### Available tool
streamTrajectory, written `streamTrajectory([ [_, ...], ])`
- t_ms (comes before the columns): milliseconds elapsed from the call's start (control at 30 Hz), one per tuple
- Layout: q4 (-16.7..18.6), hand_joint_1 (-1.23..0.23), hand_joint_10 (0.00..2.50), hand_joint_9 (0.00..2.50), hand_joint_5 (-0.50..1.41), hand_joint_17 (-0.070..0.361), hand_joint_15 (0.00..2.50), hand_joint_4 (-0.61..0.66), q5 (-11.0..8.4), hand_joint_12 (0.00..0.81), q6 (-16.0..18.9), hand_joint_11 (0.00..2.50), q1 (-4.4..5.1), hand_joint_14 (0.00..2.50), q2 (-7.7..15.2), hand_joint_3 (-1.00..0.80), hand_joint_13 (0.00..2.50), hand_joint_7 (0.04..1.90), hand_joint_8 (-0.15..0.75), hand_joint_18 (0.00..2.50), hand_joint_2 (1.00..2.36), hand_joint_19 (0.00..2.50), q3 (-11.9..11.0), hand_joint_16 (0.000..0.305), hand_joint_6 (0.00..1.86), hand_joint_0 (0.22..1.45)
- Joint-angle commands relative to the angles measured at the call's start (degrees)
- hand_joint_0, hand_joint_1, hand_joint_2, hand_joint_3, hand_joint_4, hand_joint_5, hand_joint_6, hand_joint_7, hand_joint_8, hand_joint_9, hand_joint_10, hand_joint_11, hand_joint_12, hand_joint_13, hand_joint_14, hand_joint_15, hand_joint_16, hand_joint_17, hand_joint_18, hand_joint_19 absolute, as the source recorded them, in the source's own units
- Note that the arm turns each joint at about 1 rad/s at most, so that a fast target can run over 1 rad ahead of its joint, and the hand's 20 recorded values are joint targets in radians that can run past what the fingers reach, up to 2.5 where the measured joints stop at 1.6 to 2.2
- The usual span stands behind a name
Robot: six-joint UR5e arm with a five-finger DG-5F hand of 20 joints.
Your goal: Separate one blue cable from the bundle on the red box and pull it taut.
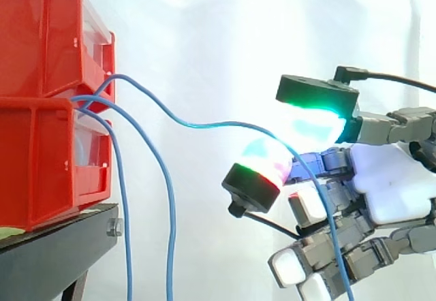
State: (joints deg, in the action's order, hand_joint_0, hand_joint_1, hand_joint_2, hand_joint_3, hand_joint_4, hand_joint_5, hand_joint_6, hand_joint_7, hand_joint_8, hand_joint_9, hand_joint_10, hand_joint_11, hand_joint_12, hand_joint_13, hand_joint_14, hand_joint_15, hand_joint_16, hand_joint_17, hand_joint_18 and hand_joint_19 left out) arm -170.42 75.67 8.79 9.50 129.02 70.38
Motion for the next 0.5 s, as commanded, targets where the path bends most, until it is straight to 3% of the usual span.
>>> streamTrajectory([
  [0,0.0,-0.8,0.02,1.18,-0.05,0.087,0.42,-0.01,0.0,0.303,0.0,0.43,0.0,0.02,0.0,-0.24,0.84,0.88,0.196,0.7,1.02,0.47,-0.07,0.038,0.89,0.61],
  [233,0.0,-0.8,0.02,1.21,-0.04,0.086,0.43,0.0,0.0,0.298,0.0,0.43,0.0,0.02,0.0,-0.24,0.85,0.88,0.197,0.7,1.01,0.48,0.02,0.038,0.88,0.62],
  [267,0.0,-0.81,0.02,1.22,-0.04,0.087,0.36,0.01,0.0,0.209,0.0,0.4,0.0,0.01,0.0,-0.23,0.78,0.87,0.192,0.71,1.02,0.47,0.02,0.038,0.88,0.62],
  [300,0.0,-0.81,0.01,1.16,-0.04,0.084,0.37,0.0,0.0,0.128,0.0,0.27,0.0,0.01,0.0,-0.22,0.69,0.88,0.107,0.72,1.02,0.47,-0.07,0.037,0.88,0.62],
  [333,0.0,-0.82,0.01,1.13,-0.04,0.082,0.35,0.0,0.0,0.12,0.0,0.24,0.0,0.01,0.0,-0.22,0.69,0.89,0.088,0.72,1.01,0.47,0.02,0.036,0.88,0.62],
  [367,0.0,-0.82,0.01,1.1,-0.04,0.078,0.37,0.01,0.0,0.137,0.0,0.19,0.0,0.02,0.0,-0.21,0.73,0.89,0.081,0.73,1.02,0.47,0.02,0.035,0.88,0.62],
  [400,0.0,-0.82,0.01,1.21,-0.03,0.077,0.41,0.01,0.0,0.202,0.0,0.34,0.0,0.02,0.0,-0.2,0.83,0.89,0.142,0.75,1.02,0.47,-0.07,0.034,0.87,0.62],
  [467,0.0,-0.83,0.01,1.23,-0.03,0.079,0.44,0.01,0.0,0.234,0.0,0.38,0.0,0.02,0.0,-0.2,0.86,0.89,0.16,0.77,1.01,0.47,0.02,0.035,0.87,0.62],
])
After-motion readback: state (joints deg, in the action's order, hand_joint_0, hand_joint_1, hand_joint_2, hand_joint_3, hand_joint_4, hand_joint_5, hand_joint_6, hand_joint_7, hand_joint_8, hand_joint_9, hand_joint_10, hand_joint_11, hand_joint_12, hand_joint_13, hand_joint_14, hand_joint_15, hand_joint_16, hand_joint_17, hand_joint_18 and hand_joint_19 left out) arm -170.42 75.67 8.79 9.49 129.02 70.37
